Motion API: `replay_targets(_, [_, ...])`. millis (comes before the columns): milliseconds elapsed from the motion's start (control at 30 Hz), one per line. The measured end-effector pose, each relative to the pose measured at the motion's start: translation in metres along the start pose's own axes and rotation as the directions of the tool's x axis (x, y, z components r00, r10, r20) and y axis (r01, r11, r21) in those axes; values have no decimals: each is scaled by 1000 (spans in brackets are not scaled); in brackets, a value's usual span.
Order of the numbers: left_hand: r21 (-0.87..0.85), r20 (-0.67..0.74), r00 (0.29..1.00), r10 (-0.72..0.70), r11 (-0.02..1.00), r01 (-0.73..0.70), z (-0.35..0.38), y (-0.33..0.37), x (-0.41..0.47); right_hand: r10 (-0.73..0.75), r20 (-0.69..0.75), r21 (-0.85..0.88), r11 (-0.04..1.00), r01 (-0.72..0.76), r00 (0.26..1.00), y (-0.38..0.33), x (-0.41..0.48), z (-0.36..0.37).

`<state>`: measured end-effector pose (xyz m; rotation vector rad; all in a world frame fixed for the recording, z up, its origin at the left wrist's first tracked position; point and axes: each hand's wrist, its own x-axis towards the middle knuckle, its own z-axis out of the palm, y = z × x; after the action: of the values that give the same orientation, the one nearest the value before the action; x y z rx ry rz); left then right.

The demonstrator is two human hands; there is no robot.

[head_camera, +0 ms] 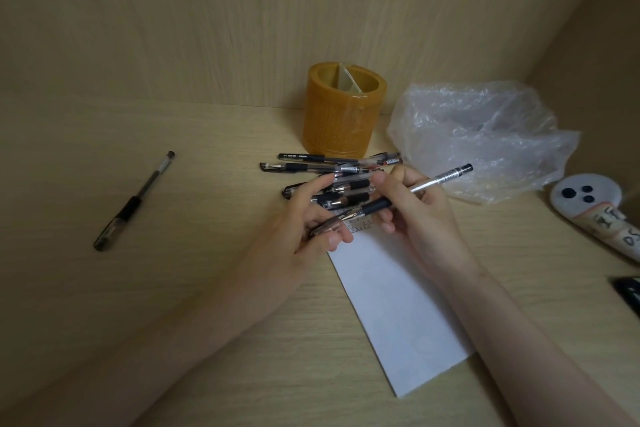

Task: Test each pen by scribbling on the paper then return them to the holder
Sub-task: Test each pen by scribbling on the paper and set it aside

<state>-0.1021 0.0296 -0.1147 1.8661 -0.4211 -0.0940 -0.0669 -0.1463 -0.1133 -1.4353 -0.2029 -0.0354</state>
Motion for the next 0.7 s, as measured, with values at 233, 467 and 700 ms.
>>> replay_targets(233, [-30,-98,993,-60,998,58,-2,0,0,15,238,87,996,-37,971,7,1,1])
replay_targets(467, [43,-143,988,-61,997,68,-4,0,0,-4,150,24,1000,0,989,7,0,3])
replay_targets(700, [146,-150,988,-43,987,66,-2,-1,3,-12,141,14,1000,10,990,10,-2,5])
